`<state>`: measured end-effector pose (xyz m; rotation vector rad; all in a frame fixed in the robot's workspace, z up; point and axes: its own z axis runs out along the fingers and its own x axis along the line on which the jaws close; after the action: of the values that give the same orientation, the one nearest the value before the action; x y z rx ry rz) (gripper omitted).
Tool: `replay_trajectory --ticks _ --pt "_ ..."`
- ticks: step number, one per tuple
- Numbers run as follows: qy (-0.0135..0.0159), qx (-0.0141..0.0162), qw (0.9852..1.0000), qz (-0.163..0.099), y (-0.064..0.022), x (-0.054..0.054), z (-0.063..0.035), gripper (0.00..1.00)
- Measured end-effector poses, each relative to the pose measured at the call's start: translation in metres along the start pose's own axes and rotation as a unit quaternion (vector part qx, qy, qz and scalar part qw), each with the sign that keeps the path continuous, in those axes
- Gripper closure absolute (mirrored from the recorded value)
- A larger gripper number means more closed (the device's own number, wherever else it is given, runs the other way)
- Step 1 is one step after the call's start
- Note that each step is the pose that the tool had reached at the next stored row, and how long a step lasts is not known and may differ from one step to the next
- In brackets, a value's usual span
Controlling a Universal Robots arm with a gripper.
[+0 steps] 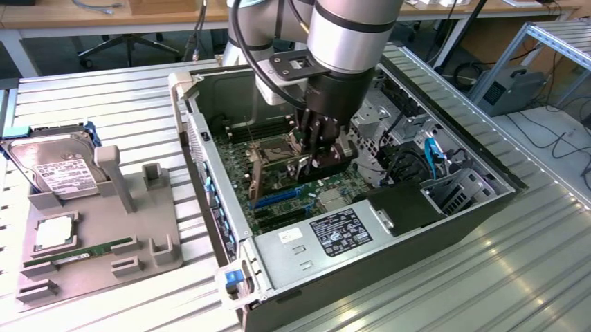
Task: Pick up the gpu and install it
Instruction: 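Insert the gpu into the slot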
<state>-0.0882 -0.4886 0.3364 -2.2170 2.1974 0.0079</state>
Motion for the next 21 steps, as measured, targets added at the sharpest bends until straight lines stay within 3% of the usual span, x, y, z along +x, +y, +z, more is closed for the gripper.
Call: replay_trajectory --ticks 21 --pt "0.0000 0.0000 1.0000 0.000 0.0080 0.0000 0.0029 0.73"
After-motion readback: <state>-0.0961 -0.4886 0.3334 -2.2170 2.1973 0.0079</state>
